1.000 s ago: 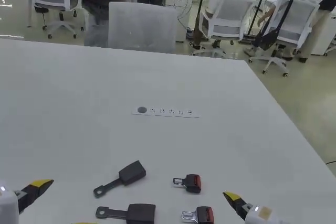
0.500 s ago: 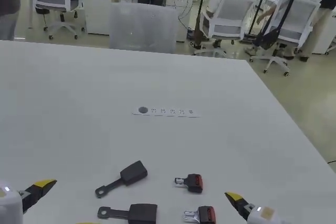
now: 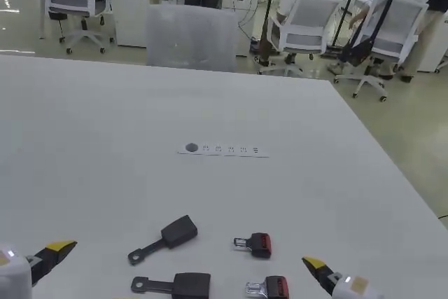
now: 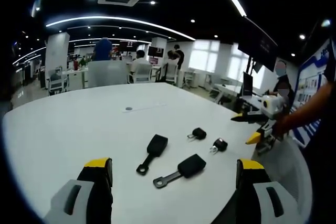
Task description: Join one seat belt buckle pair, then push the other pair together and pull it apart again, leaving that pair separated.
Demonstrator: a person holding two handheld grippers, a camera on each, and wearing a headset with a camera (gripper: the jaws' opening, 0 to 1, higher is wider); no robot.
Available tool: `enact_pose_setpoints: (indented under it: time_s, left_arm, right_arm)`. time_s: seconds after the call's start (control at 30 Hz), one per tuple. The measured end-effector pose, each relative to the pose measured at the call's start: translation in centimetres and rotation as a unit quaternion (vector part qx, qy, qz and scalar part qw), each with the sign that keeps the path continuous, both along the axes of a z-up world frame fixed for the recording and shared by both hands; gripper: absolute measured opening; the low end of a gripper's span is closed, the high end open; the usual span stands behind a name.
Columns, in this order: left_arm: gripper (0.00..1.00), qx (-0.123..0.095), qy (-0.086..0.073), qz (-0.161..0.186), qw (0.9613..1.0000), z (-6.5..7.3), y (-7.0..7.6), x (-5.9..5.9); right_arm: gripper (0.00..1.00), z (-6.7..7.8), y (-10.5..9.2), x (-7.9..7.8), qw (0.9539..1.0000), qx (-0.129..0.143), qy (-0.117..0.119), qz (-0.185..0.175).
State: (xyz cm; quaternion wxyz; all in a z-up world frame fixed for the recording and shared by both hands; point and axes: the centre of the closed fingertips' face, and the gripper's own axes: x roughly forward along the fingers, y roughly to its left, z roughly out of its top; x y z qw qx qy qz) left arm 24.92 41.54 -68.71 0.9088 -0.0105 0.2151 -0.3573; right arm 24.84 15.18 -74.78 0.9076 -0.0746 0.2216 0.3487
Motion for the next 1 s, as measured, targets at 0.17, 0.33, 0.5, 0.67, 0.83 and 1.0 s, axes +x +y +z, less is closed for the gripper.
enact_pose_setpoints:
  time_s: [0.17,0.33,0.5,0.67,0.83,1.0]
  left_arm:
    - [1.00,0.000,-0.001,-0.002,1.0000,0.1,-0.2,0.1]
    - [1.00,0.003,0.000,-0.006,1.0000,0.0,-0.4,0.1]
    - [1.00,0.008,0.000,-0.016,0.9998,-0.1,-1.0,0.2]
    - [1.00,0.014,-0.001,-0.027,0.9995,-0.2,-1.7,0.4]
    - [1.00,0.030,-0.004,-0.045,0.9985,-0.4,-2.6,0.6]
    - [1.00,0.042,-0.008,-0.064,0.9970,-0.7,-3.5,0.9]
  right_arm:
    - [0.95,-0.1,-0.2,0.1,1.0000,-0.001,0.000,0.000]
    - [0.95,-0.1,-0.3,0.1,1.0000,-0.002,0.000,0.001]
    - [0.95,-0.2,-0.7,0.1,0.9999,-0.008,0.002,0.007]
    - [0.95,-0.3,-1.2,0.2,0.9999,-0.012,0.004,0.010]
    - [0.95,-0.5,-1.6,0.4,0.9997,-0.015,0.007,0.015]
    - [0.95,-0.8,-2.0,0.7,0.9996,-0.014,0.014,0.020]
